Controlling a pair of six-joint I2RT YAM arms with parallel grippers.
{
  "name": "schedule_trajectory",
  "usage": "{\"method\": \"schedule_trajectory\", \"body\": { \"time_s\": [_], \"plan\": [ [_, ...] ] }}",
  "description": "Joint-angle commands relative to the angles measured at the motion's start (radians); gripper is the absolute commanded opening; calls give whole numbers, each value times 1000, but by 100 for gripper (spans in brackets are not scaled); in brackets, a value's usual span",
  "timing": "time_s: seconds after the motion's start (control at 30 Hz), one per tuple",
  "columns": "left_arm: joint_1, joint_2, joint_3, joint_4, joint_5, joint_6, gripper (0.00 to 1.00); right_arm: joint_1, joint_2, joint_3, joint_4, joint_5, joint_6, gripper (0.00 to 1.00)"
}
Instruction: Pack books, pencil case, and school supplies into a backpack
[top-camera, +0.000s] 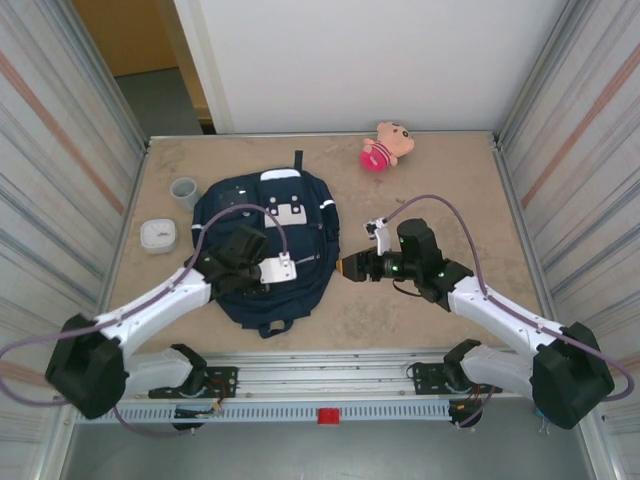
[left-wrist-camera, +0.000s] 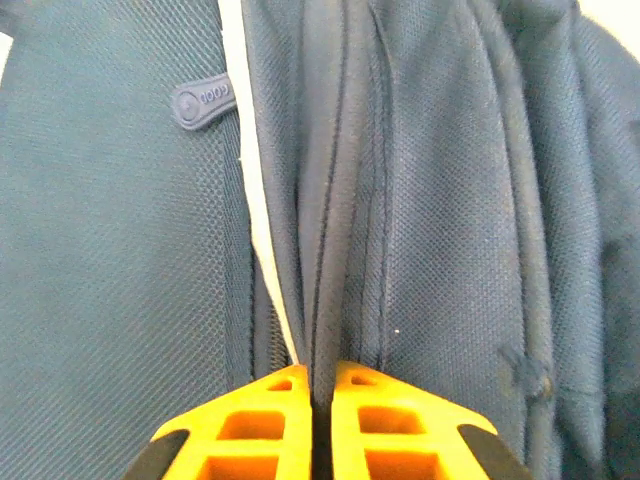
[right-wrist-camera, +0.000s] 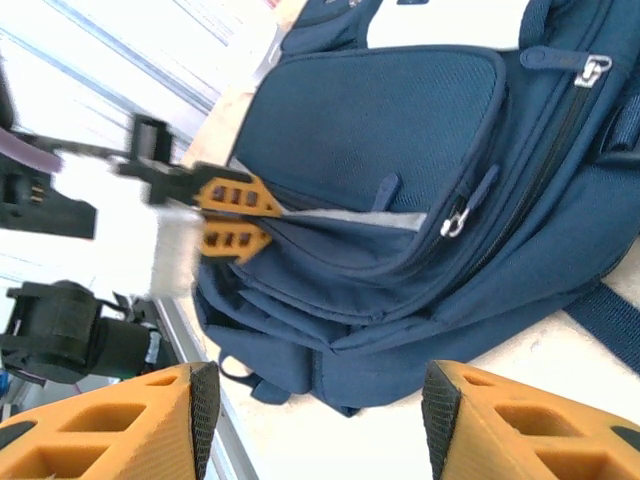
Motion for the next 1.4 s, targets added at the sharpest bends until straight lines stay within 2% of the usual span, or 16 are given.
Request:
{"method": "schedule_trajectory", "body": {
  "time_s": [0.0,0.2,0.43,0.67,0.83,1.0,1.27,1.37],
  "plan": [
    [34,-164,-22,40,245,-11,2,-40,-38,-24,65,-3,7,59],
    [122,-326,-60,10,453,22,0,-107,-44,-66,213,-78,4,66],
    [197,-420,-98,-5,567,47,0,-111,109,-15,349,-287,0,68],
    [209,-419,-107,9,595,46,0,-48,306,90,383,-401,-98,77],
    [213,-418,-108,35,613,28,0,-8,393,138,380,-459,-154,78],
    [225,-423,-111,43,621,18,0,-3,407,131,311,-513,-212,76],
    [243,-420,-116,55,617,14,0,-10,311,140,34,-602,-352,57],
    [243,-417,-116,63,626,8,0,-15,295,143,-2,-542,-370,58]
  ]
}}
